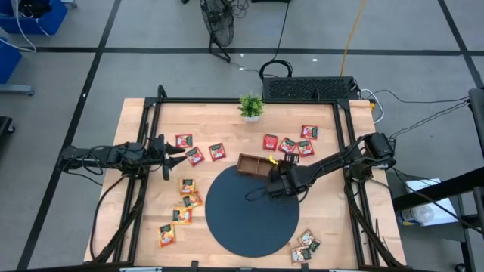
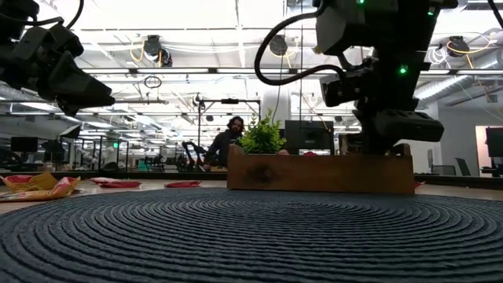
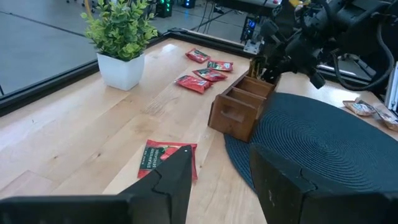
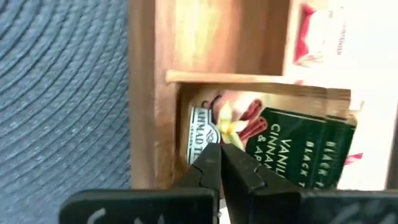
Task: Pick & Place Tea
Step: Put the top brown tea bag into the right slot of the wooden organizer
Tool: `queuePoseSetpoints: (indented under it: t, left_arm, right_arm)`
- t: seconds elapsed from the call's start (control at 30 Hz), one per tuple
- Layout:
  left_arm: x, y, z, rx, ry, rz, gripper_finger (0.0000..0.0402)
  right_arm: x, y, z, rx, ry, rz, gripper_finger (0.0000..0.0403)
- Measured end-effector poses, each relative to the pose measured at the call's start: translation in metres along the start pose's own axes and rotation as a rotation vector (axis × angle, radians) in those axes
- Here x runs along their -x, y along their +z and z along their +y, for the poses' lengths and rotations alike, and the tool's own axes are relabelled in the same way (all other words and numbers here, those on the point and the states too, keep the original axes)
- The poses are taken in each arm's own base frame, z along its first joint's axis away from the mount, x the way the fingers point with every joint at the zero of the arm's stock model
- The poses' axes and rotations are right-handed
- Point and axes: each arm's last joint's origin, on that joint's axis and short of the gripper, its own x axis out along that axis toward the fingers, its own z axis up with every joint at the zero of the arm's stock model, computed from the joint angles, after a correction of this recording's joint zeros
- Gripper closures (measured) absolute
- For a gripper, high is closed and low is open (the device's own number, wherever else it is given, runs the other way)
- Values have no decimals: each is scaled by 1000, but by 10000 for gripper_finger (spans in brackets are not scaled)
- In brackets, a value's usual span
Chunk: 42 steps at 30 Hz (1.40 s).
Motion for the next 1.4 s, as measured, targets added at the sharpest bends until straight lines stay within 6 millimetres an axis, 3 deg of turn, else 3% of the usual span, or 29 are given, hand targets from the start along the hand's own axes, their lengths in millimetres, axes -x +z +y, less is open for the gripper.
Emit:
queuePoseSetpoints:
  t: [0.13, 0.5, 0.7, 0.87, 1.0, 1.1, 1.3, 1.4]
  left_arm:
    - [0, 0, 0, 0, 0, 0, 240]
    - [0, 0, 0, 0, 0, 0, 240]
    - [0, 0, 0, 0, 0, -1, 240]
    - [0, 0, 0, 1, 0, -1, 240]
    - [0, 0, 0, 0, 0, 0, 240]
    - [0, 0, 0, 0, 0, 0, 240]
    - [0, 0, 0, 0, 0, -1, 240]
    - [0, 0, 0, 0, 0, -1, 240]
  right_arm:
    - [0, -1, -2, -7, -74, -11, 403]
    - [7, -4, 2, 11, -73, -35, 403]
    - [32, -11, -2, -32, -54, -138, 403]
    - [69, -26, -4, -107, 26, -265, 403]
    - [97, -52, 9, -145, 138, -397, 403]
    - [107, -74, 28, -158, 273, -533, 403]
    - [106, -108, 72, -77, 613, -982, 403]
    - [103, -121, 80, -26, 787, -1285, 403]
